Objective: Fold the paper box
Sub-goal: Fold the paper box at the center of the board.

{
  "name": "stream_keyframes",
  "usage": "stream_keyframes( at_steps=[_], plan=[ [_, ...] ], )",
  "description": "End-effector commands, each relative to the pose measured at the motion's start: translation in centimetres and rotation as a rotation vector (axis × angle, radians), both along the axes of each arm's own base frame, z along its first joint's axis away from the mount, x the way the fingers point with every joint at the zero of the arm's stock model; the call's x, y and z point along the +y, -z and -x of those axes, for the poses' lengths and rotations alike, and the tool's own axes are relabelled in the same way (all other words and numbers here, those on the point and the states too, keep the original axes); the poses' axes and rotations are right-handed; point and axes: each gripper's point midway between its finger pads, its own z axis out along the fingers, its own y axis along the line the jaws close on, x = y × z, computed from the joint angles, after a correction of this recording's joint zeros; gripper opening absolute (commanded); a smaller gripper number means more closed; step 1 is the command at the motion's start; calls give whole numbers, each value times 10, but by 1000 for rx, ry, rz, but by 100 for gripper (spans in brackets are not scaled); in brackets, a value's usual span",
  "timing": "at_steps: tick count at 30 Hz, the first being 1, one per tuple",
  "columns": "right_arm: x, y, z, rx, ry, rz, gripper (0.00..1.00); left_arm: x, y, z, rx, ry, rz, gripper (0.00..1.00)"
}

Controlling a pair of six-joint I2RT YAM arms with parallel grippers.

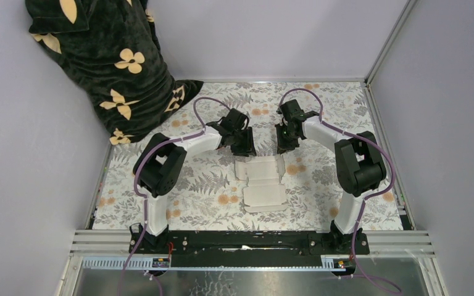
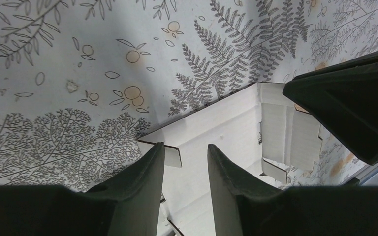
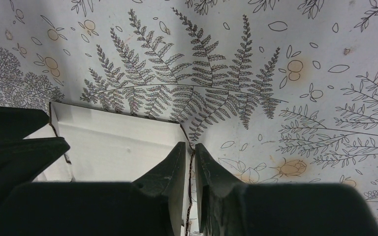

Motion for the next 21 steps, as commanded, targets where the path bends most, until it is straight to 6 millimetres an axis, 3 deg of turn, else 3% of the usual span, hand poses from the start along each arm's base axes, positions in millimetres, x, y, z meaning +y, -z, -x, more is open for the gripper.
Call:
stream_keyframes(
  at_steps=[1,21],
  plan=[
    [8,-10,-5,2,0,-40,20,-10,8,0,-8,4,7,44],
    [8,-12,-3,18,-36,-33,25,-9,28,7,6,1,-56,44]
  ],
)
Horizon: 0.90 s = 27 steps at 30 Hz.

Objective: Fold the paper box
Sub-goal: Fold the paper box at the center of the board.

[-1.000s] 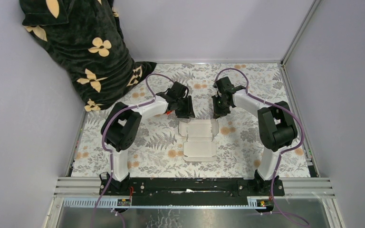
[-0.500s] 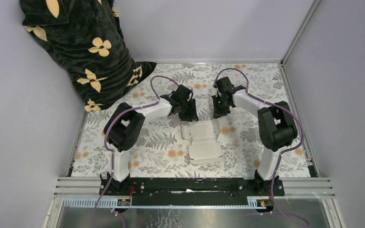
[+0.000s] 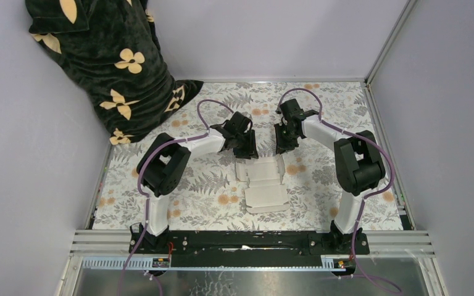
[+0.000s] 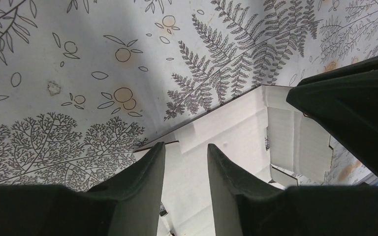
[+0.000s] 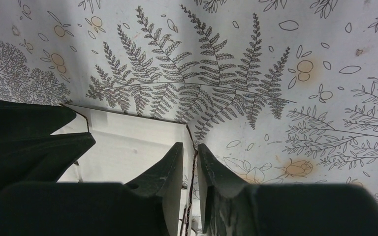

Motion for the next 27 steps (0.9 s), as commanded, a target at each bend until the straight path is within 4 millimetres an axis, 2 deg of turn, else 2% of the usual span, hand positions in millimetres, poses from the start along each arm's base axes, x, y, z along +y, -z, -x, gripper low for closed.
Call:
stream_keyframes(
  at_steps=[1,9,20,27],
  plan=[
    [3,-11,-5,-1,-27,-13,26,2,16,1,5,-10,-42,44],
    [-2,-14,-8,-3,-40,24,26,3,17,1,5,-13,-62,44],
    [2,-11,-3,12,-47,4,26,3,18,1,4,-11,-65,44],
    [11,-10,0,22,-63,-4,25,3,19,2,3,-12,-70,44]
  ],
)
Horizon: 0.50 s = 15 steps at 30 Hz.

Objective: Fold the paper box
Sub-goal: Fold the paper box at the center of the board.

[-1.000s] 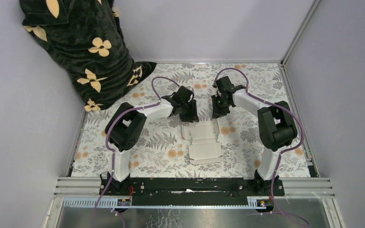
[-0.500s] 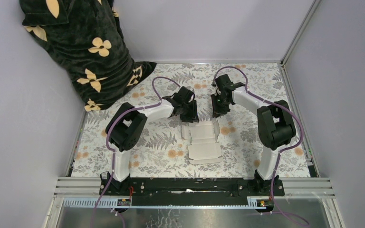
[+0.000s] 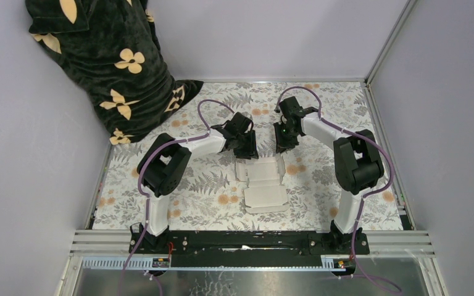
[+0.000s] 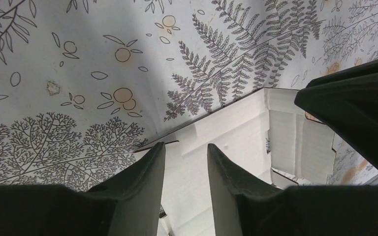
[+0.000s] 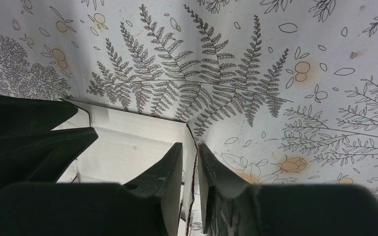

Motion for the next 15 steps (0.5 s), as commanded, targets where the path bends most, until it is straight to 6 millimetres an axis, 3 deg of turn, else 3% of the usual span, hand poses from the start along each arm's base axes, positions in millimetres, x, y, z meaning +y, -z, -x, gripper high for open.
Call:
stream_keyframes(
  at_steps=[1,15],
  plan=[
    [12,-4,0,9,-32,-21,26,3,17,3,18,-5,-49,44],
    [15,-5,2,11,-65,63,21,4,18,4,19,-9,-60,44]
  ],
)
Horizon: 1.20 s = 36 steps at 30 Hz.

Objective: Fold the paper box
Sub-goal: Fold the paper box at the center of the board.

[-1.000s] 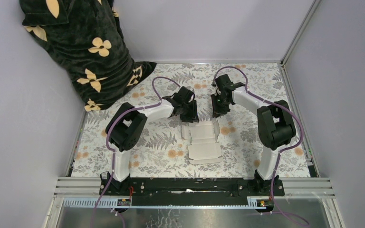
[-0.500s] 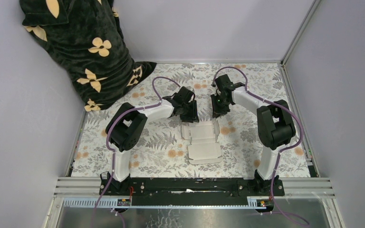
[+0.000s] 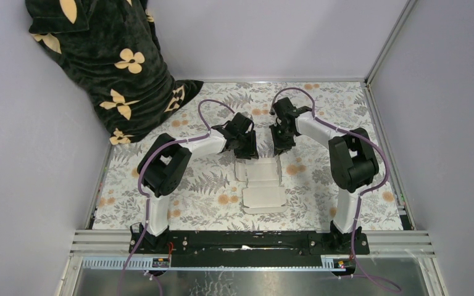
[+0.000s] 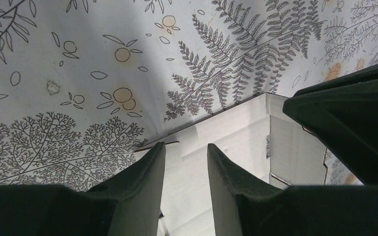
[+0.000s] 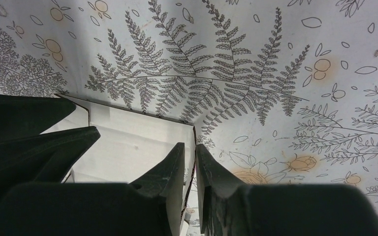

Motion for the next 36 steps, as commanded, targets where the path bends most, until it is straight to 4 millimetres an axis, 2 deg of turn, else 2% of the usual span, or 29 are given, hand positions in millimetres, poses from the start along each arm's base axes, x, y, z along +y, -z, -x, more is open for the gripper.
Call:
stream_keyframes(
  at_steps=[1,14,24,36],
  plan=[
    [8,-12,-5,-24,-32,25,21,4,18,4,26,-6,-53,44],
    [28,-8,-2,-9,-64,25,20,4,19,6,25,-5,-61,44],
    [44,7,7,19,-71,3,19,5,22,7,28,-7,-67,44],
    [49,33,21,62,-49,-12,20,5,23,7,29,-6,-68,44]
  ],
)
